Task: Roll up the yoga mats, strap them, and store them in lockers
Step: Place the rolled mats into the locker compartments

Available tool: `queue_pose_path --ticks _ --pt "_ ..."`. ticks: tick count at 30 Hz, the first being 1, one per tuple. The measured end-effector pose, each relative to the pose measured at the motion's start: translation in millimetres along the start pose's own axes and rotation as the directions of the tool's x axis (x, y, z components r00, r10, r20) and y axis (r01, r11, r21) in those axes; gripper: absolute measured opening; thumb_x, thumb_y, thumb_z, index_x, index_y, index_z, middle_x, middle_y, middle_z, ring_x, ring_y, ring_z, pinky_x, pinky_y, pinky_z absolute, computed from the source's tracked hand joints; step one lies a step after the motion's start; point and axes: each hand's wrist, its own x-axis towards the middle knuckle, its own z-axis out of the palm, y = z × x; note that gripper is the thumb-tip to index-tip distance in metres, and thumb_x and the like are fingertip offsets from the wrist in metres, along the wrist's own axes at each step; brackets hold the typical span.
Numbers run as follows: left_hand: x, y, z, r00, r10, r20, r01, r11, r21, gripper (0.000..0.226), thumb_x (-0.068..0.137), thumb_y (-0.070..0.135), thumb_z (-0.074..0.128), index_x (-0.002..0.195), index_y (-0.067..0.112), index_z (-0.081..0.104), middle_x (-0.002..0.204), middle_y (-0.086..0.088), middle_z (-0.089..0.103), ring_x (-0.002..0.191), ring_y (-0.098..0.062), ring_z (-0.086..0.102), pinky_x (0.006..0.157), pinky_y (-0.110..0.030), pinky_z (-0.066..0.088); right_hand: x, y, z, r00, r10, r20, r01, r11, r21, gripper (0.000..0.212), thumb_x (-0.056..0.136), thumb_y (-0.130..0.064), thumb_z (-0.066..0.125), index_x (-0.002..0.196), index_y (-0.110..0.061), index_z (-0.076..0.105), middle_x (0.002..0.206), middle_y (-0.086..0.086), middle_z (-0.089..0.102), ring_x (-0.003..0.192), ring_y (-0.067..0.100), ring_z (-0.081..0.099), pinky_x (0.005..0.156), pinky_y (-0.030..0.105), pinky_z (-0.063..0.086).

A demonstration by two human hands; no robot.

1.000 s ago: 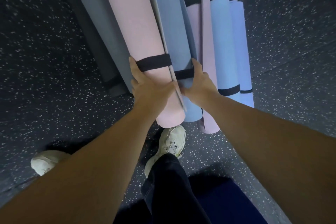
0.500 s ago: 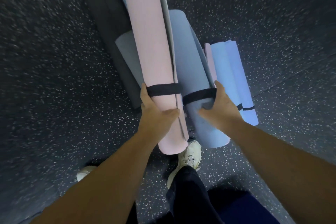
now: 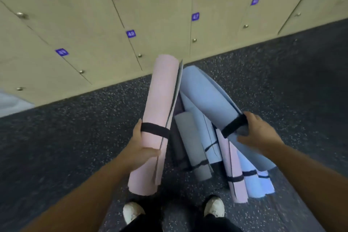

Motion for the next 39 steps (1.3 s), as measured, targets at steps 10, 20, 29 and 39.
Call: queue_pose_path --ticks 10,20,29,39 --pt "-130 40 -98 0.927 0.143 -0.347 -0.205 0.968 -0.148 0.104 0.083 -0.002 0.067 0.151 0.031 -0.004 0.132 0.013 0.035 0.123 -0.012 0.036 0.096 -0.028 0.032 -66 -126 -91 0.916 -0.386 -0.111 0.387 0.922 -0.009 0.072 0.084 -0.03 0.061 0.146 -0.019 0.027 0.132 0.005 0.046 0.116 0.028 0.048 0.094 0.04 0.042" --pt "-172 51 -224 0.833 0.227 -0.505 -0.363 0.912 -0.188 0.108 0.076 0.018 0.081 0.152 0.024 0.005 0.135 0.003 0.043 0.116 -0.015 0.049 0.092 -0.031 0.042 -89 -280 -113 0.805 -0.535 -0.257 0.533 0.842 -0.085 0.067 0.086 -0.03 0.059 0.144 -0.021 0.028 0.128 0.003 0.046 0.116 0.025 0.046 0.091 0.04 0.041" --pt "-177 82 -378 0.799 0.317 -0.511 -0.377 0.926 -0.014 0.1 0.078 0.025 0.078 0.148 0.032 0.008 0.131 0.007 0.046 0.11 -0.015 0.054 0.088 -0.033 0.046 -85 -434 -118 0.785 -0.479 -0.394 0.545 0.835 0.071 0.067 0.085 -0.023 0.058 0.145 -0.017 0.028 0.127 0.007 0.048 0.113 0.029 0.048 0.091 0.041 0.043" --pt "-103 140 -416 0.789 0.313 -0.528 -0.449 0.881 -0.149 0.09 0.084 0.022 0.073 0.148 0.03 0.01 0.131 -0.001 0.052 0.112 -0.021 0.056 0.098 -0.039 0.045 -42 -516 -144 0.773 -0.425 -0.47 0.577 0.78 0.243 0.069 0.084 -0.021 0.06 0.145 -0.019 0.029 0.131 0.007 0.046 0.114 0.026 0.048 0.091 0.039 0.044"
